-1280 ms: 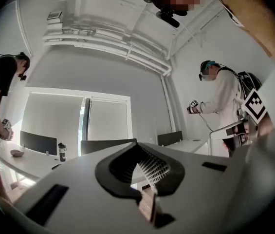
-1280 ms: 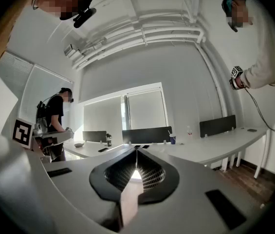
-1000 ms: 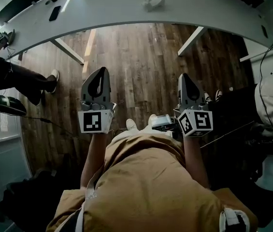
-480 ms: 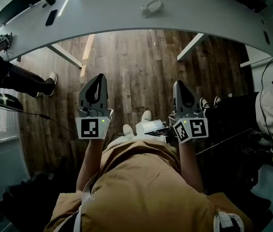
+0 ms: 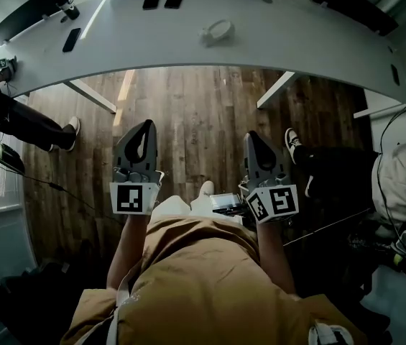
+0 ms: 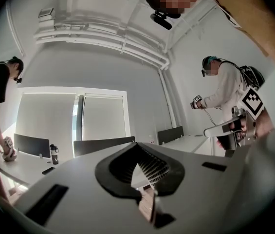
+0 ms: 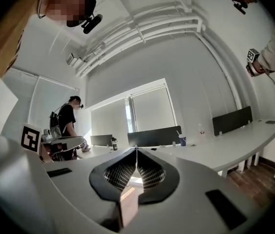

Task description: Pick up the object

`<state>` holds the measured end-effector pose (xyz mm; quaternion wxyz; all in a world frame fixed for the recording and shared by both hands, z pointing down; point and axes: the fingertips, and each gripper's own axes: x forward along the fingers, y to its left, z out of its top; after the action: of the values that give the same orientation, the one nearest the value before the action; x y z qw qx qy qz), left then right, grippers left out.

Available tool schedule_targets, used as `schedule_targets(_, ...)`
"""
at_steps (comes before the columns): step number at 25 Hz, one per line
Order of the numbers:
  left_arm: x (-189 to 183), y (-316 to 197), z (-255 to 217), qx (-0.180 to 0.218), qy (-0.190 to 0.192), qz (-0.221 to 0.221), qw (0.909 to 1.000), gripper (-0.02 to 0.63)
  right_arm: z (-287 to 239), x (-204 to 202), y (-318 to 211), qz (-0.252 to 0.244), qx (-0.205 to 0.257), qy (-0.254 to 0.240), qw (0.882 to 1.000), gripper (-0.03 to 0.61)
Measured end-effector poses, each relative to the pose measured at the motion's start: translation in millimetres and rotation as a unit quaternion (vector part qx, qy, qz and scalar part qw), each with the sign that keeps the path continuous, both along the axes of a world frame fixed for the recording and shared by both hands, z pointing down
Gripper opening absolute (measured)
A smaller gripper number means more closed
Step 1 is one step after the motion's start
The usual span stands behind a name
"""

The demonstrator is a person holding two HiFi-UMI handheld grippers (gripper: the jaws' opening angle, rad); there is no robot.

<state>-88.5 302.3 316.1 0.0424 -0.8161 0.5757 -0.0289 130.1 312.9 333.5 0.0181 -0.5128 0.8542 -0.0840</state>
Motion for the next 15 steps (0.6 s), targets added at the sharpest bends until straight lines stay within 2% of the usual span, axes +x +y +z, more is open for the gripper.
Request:
schedule_targets(9, 8.1, -37.9, 7.9, -0.012, -0.003, -0.002, 0.9999, 0.007, -7.7, 3.4, -35.8, -0.037, 0.028, -0.023, 0.999, 0.011)
schedule_targets(12, 2.6, -59.4, 6.0, -0.012, -0.001, 0.0, 0.9999, 0.008, -12.1, -3.1, -54.3, -0.034, 0.04, -0.015, 0.998, 0.011)
schedule_targets(15, -6.8, -85.8, 6.7, -0.012, 0.002, 0.0, 0.9999, 0.006, -11.2, -7.0, -78.4, -0.028, 0.029, -0.041, 0.998, 0.011)
